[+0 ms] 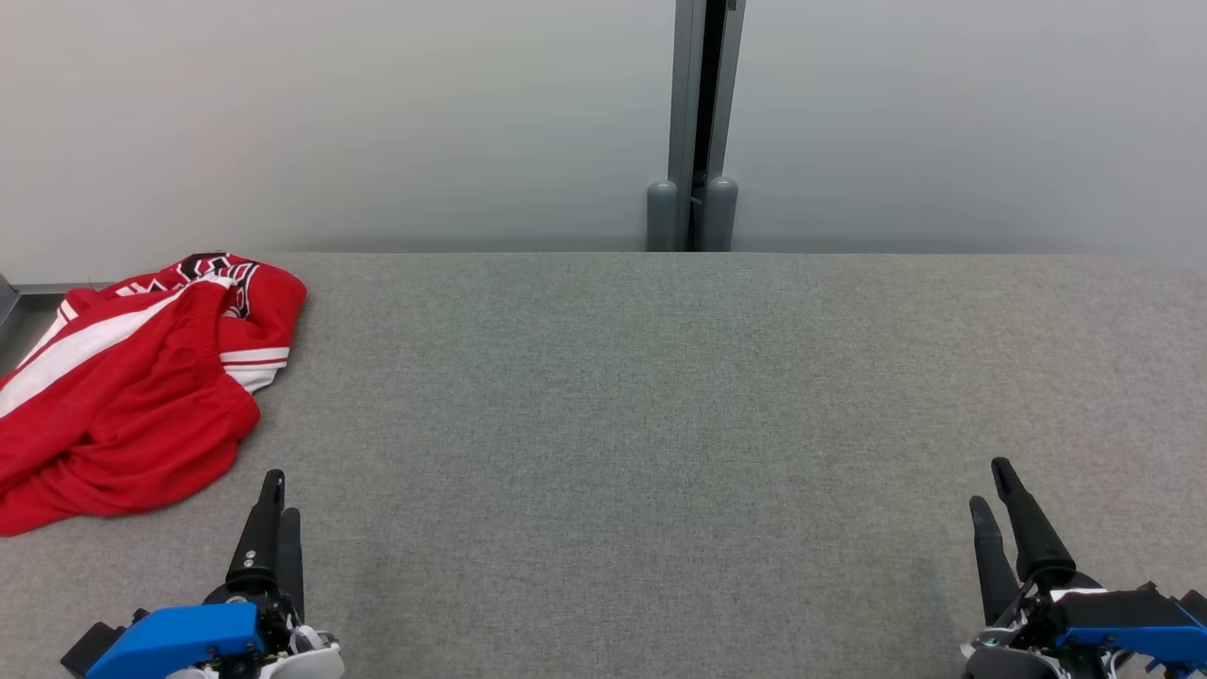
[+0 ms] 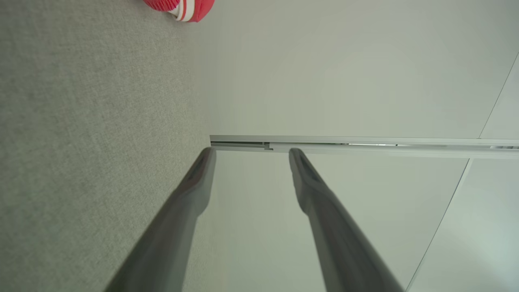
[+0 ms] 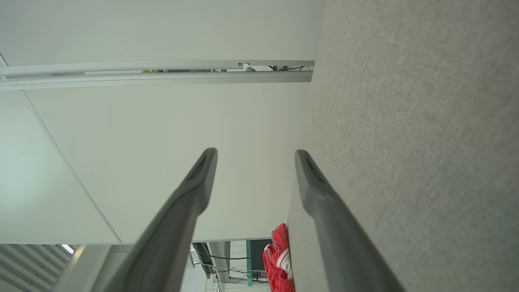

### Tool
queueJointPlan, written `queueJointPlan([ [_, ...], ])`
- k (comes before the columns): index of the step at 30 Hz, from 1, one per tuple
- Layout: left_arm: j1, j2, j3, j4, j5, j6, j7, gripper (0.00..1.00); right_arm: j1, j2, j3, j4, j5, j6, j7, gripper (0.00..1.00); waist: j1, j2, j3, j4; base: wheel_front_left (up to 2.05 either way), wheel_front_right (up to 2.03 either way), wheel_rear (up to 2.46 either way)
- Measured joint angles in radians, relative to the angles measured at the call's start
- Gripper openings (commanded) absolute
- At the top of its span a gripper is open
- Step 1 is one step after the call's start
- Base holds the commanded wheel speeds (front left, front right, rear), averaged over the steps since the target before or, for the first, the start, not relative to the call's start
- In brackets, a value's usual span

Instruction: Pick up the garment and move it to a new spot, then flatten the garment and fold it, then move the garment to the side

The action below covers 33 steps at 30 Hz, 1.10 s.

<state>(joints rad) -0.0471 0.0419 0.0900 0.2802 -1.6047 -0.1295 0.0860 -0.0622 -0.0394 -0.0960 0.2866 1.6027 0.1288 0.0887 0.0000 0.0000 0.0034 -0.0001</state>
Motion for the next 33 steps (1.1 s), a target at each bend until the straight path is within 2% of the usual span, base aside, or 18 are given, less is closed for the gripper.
queueJointPlan([
  [12,0.01,0.0,-0.023,-0.042,0.112,0.0,-0.054,1.0,0.007,0.0,-0.007,-0.004,-0.092,0.0,-0.057,1.0,0.0,0.0,0.001,0.0,0.0,0.0,0.0],
  [24,0.011,0.0,-0.058,-0.104,0.319,0.028,-0.104,1.0,0.01,-0.001,-0.008,-0.051,-0.353,0.0,-0.105,1.0,0.0,0.0,0.002,0.0,0.0,0.0,0.0],
  [33,0.025,0.001,-0.089,-0.117,0.521,0.033,-0.135,1.0,0.035,-0.001,0.027,-0.088,-0.616,0.0,-0.136,1.0,0.0,0.0,0.005,0.001,0.0,0.0,0.0],
])
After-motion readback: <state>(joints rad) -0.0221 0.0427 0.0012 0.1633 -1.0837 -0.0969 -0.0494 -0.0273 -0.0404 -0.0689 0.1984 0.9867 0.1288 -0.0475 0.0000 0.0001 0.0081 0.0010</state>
